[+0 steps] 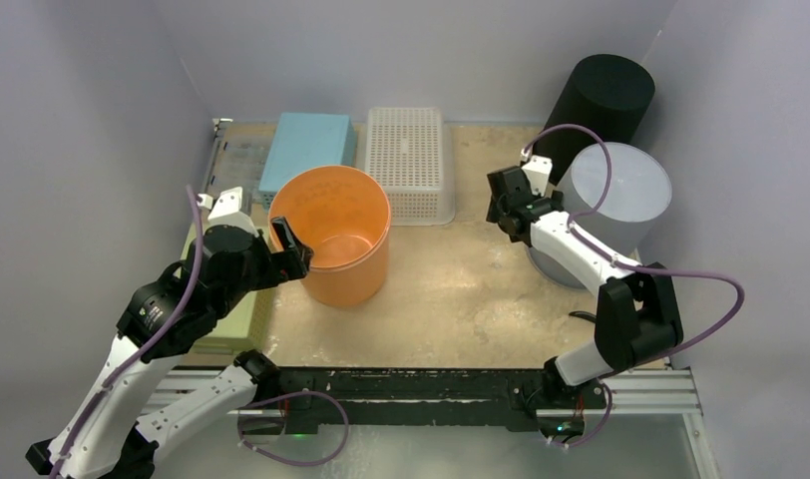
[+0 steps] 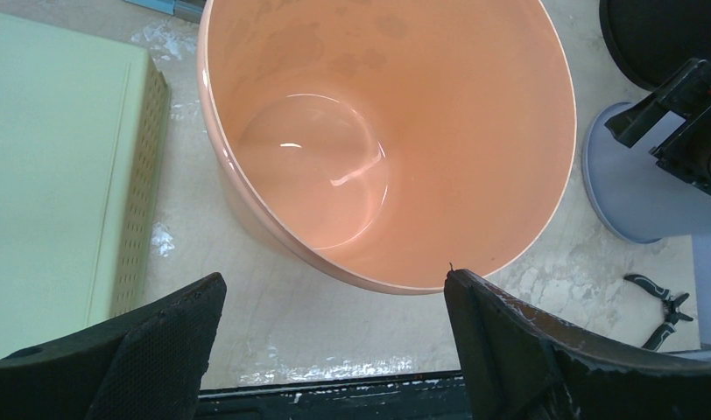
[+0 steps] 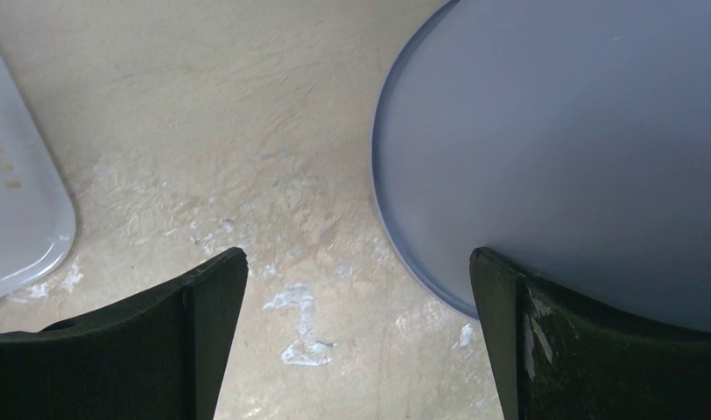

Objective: Turn the large container upside down

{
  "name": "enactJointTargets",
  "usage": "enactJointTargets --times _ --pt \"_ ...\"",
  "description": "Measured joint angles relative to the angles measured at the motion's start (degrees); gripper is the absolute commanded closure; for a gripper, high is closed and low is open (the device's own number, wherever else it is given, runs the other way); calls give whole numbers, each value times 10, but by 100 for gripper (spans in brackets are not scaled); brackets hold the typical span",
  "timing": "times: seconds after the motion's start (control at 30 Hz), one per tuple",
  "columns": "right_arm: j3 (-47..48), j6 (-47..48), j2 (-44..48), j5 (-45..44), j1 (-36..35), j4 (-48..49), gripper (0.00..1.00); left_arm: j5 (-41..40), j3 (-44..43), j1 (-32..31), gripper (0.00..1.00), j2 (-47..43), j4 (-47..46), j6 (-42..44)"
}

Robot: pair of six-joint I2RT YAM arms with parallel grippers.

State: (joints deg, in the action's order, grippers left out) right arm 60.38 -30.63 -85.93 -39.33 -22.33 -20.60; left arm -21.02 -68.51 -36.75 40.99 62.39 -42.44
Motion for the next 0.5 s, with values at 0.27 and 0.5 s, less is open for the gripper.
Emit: enactJointTargets --times 0.27,0.5 --pt "0 16 0 15 31 12 1 3 10 0 6 0 6 0" --pt "0 16 0 16 49 12 1 1 13 0 5 -5 16 -1"
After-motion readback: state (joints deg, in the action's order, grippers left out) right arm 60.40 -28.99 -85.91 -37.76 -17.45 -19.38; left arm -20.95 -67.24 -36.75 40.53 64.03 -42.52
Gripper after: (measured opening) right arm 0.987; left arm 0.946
